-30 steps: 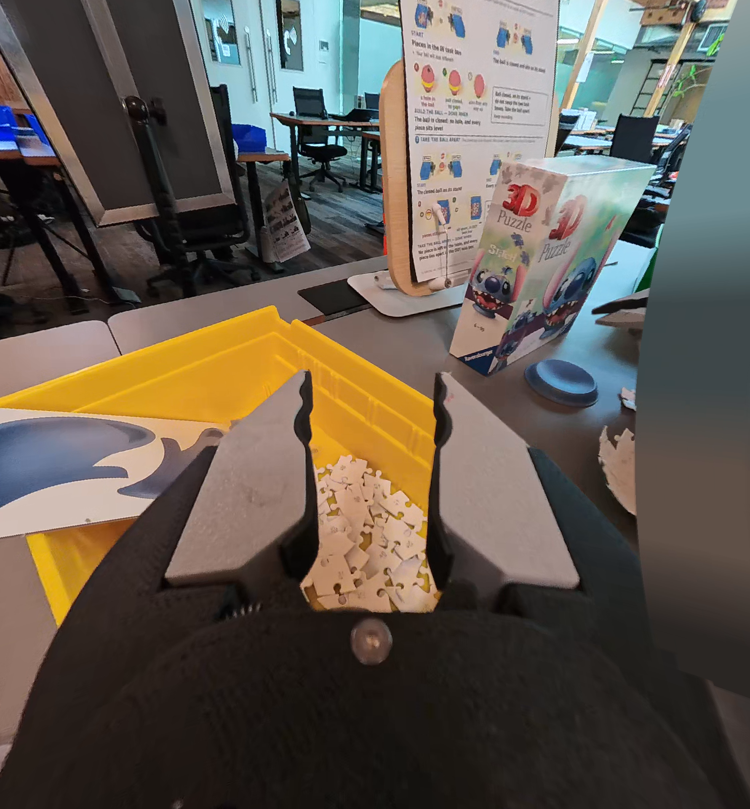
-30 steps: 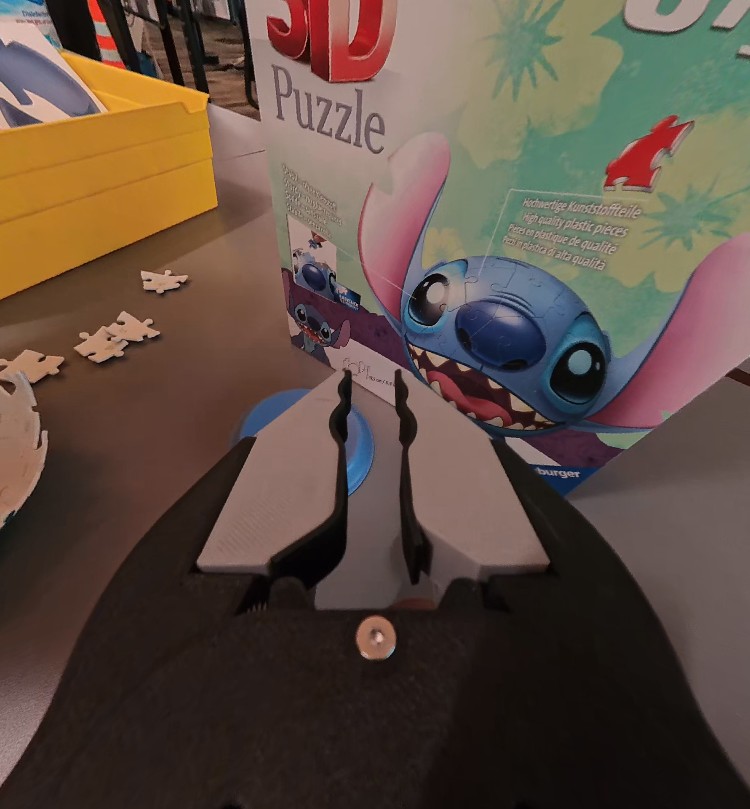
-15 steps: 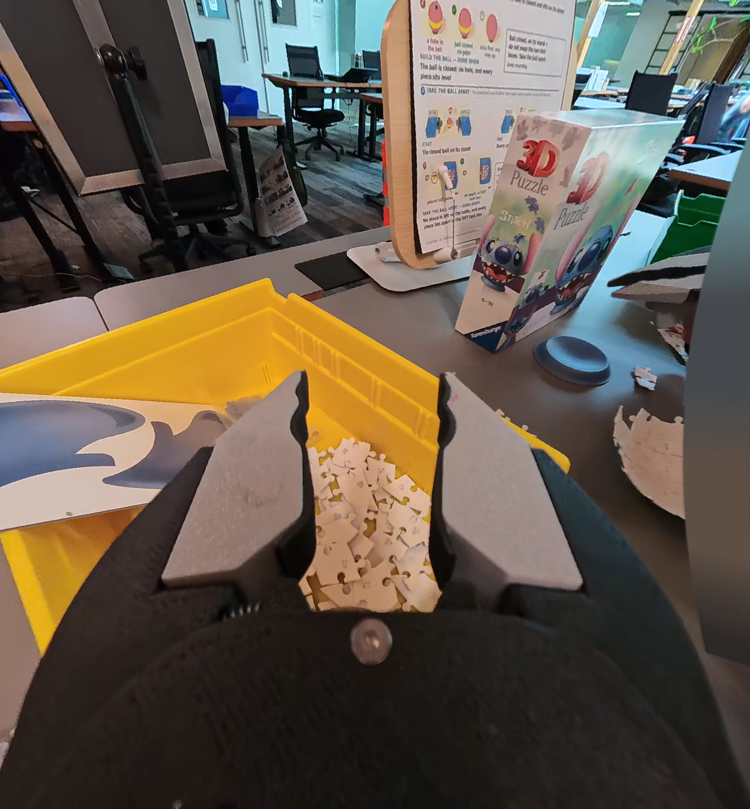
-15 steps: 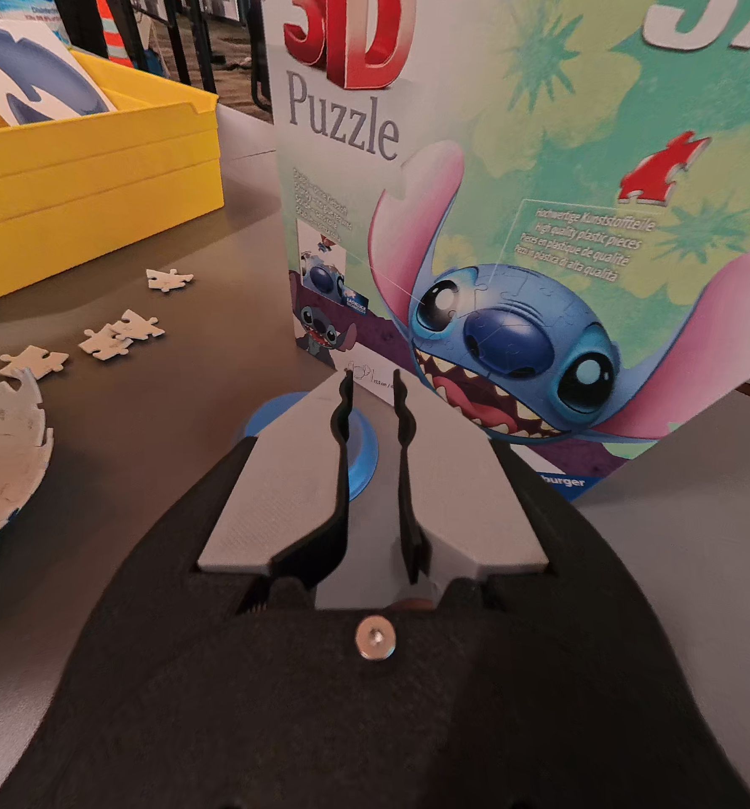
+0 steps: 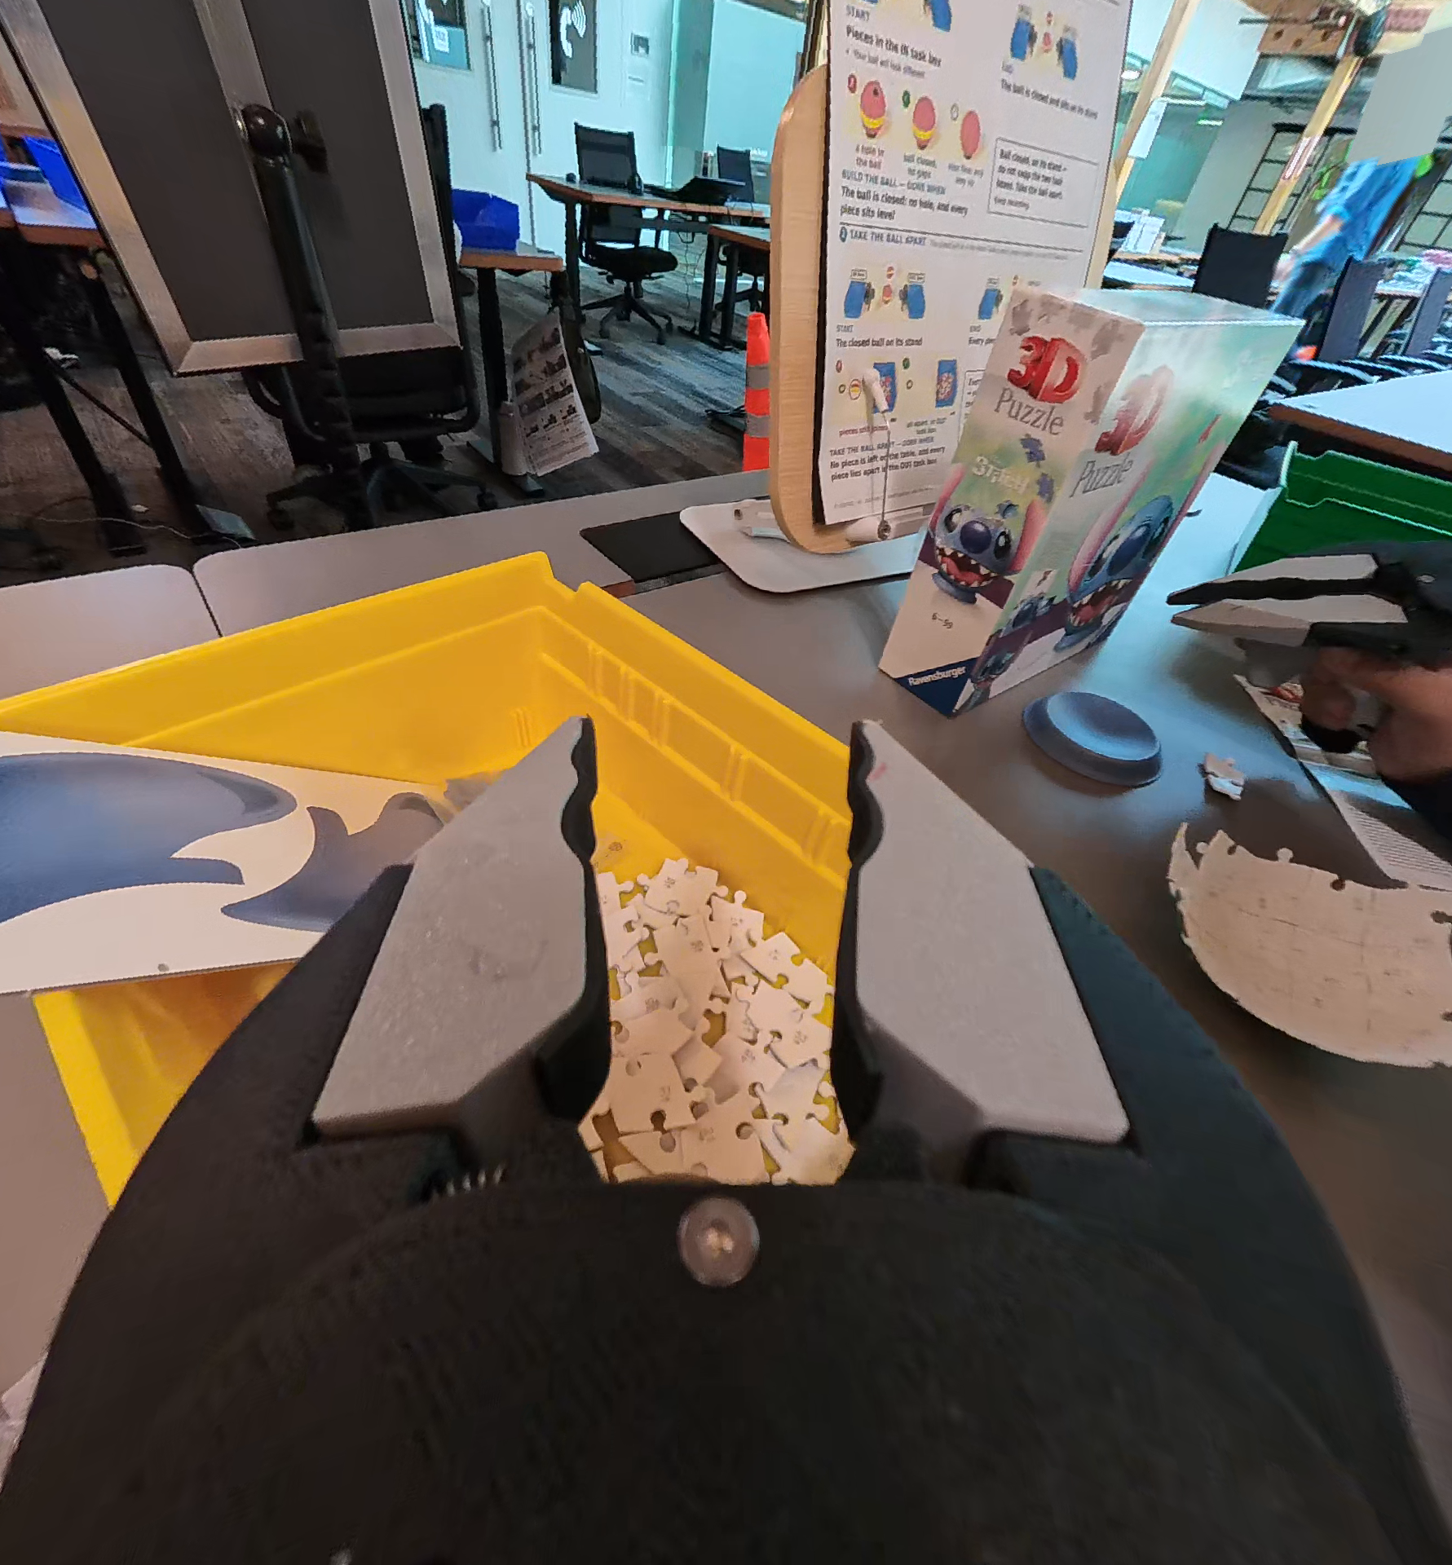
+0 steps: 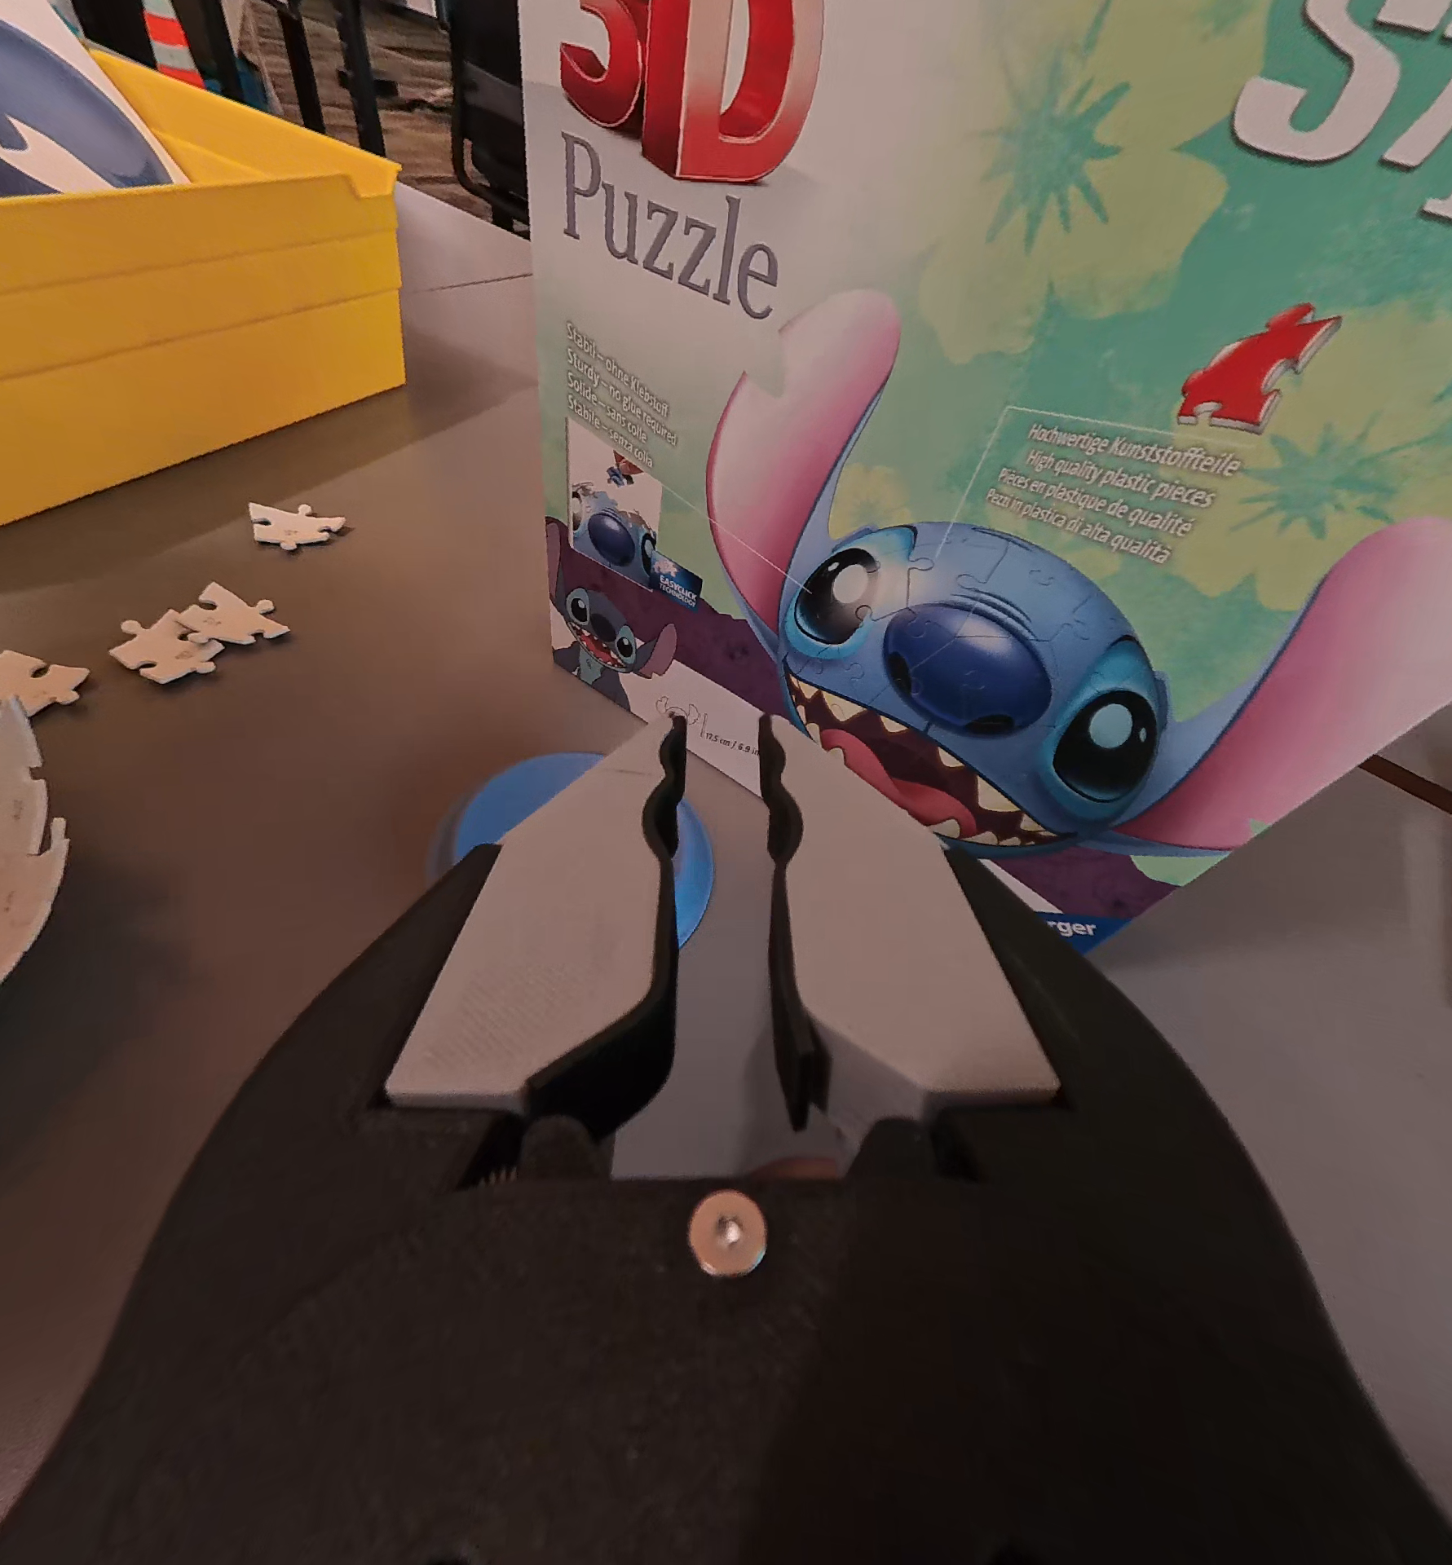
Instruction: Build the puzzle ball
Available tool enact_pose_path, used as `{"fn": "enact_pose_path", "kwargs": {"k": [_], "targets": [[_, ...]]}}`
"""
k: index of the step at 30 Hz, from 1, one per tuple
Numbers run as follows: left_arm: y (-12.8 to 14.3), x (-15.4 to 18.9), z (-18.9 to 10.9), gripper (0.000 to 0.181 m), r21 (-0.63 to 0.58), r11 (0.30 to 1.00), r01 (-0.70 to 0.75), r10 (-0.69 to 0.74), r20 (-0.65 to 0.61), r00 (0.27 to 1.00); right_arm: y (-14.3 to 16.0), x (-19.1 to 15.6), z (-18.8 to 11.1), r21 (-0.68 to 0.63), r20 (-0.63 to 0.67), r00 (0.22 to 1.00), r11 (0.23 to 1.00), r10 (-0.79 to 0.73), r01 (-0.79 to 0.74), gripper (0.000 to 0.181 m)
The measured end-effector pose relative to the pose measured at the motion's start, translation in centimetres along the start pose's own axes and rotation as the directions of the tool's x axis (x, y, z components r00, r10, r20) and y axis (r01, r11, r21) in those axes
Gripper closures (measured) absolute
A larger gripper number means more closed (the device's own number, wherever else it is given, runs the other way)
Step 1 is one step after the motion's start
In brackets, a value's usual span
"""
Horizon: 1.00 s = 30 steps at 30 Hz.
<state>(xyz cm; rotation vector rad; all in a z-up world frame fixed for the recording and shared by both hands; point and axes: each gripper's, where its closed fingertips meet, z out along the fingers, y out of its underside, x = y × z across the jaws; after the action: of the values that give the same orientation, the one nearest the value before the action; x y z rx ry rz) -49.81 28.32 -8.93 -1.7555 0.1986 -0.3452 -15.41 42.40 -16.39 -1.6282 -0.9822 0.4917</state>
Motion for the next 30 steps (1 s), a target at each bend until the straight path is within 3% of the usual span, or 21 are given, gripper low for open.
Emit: {"fn": "enact_pose_path", "kwargs": {"k": [30], "targets": [[-0.2,0.21,0.12,0.118,0.028,0.999,0.025,-0.024,-0.019,1.0,-0.12,-0.05,0.19,0.016,-0.011,1.0,1.0,-0.023,0.023,0.168]]}}
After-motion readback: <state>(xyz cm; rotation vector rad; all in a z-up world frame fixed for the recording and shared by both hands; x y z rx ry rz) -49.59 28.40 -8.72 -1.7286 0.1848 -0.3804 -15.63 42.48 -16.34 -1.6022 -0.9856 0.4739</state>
